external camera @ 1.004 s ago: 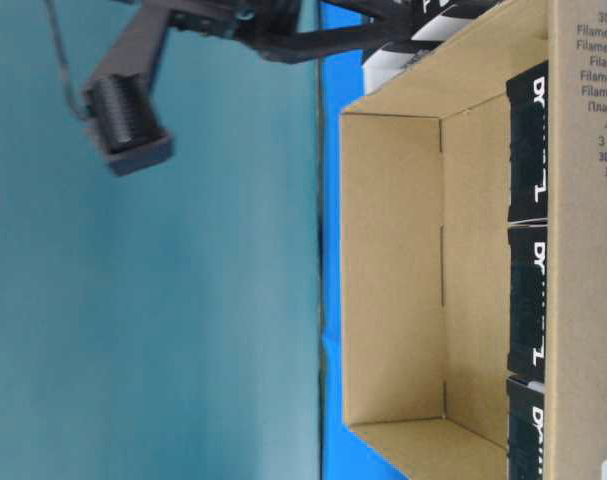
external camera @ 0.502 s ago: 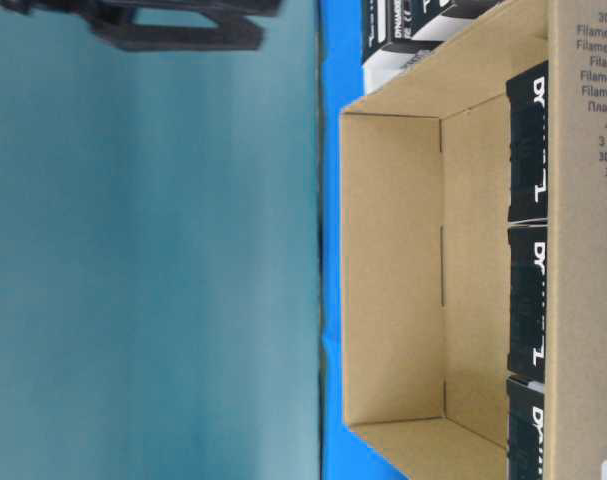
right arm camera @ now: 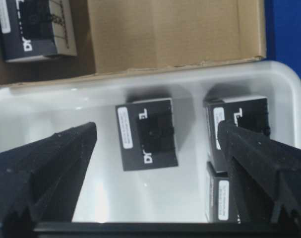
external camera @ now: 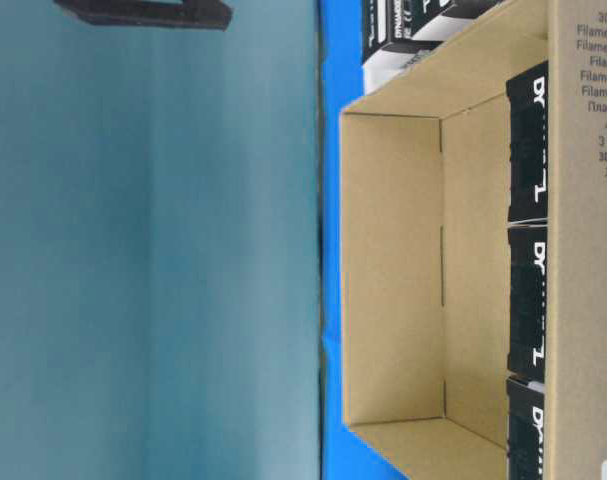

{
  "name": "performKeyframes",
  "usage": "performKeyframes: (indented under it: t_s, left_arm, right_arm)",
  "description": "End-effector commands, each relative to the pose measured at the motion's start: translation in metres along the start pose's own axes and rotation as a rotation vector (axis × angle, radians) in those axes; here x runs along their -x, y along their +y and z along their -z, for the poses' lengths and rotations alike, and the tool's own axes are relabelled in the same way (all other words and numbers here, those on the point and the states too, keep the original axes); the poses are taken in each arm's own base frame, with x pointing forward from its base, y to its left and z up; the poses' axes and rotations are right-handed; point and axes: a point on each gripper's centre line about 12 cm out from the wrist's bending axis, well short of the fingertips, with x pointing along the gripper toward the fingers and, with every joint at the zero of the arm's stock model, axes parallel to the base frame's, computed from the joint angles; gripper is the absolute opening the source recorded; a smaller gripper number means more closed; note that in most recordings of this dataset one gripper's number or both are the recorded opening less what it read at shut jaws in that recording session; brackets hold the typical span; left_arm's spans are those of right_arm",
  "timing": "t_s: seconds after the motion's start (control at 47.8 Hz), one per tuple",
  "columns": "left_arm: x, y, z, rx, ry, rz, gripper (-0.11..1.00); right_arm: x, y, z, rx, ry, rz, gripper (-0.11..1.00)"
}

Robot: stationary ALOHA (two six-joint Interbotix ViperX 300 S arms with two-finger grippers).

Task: Pick the box from inside the cardboard box.

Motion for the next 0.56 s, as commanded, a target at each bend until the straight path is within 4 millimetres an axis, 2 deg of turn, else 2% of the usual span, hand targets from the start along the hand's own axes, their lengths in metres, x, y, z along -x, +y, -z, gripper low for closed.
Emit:
performKeyframes:
  t_s: [0.0,0.544]
  left_arm:
    - [0.0000,-0.0011,-0.0089,-0.003,-0.017,0.003,-0.07]
    - [0.0044,-0.0005,-0.0043,-0.009,-0.003,0.001,-0.07]
  right_arm:
    - [0.0061,0.0010,-0.0011,-0.008,-0.022,-0.007,0.97]
    - [0.0136,0.0037,0.0071,-0.025,-0.059,-0.024,0.97]
